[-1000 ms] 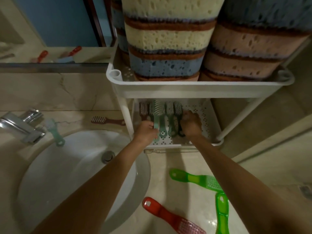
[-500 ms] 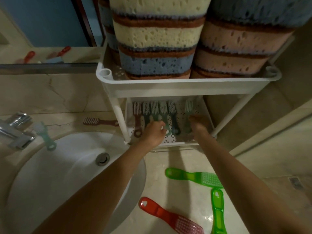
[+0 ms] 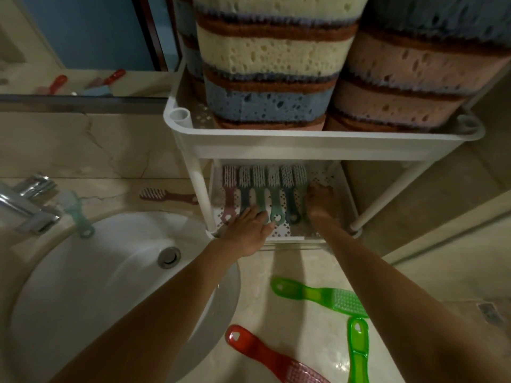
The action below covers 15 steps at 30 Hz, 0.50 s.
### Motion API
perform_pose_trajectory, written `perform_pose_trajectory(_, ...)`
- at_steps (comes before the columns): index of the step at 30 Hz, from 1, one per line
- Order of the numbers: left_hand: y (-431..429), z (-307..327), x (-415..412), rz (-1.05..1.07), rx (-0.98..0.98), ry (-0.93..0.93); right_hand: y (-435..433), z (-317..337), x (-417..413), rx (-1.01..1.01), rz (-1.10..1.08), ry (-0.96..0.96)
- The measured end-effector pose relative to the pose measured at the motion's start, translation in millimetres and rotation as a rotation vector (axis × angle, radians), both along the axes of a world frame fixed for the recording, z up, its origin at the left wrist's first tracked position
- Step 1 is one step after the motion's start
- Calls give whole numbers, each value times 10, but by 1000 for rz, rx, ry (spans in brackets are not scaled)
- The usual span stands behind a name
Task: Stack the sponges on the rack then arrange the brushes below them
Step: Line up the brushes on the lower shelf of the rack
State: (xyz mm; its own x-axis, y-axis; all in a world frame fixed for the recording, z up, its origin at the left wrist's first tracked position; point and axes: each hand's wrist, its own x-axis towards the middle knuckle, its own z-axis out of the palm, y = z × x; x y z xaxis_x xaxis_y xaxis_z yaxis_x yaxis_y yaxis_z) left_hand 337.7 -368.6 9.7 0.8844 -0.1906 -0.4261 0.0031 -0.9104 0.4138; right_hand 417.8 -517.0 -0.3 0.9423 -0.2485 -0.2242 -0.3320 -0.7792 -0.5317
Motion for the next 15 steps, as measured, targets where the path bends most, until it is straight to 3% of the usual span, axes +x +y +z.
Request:
perform_pose_trajectory(6, 39, 63, -24, -30, 53, 1, -2, 17, 6, -42, 75, -20)
perform_pose_trajectory(9, 58, 57, -26, -28, 69, -7, -46, 9, -44, 53, 76, -50)
perform_pose_trajectory(15, 53, 293, -226, 76, -108, -215, 40, 174, -483, 200, 54, -305)
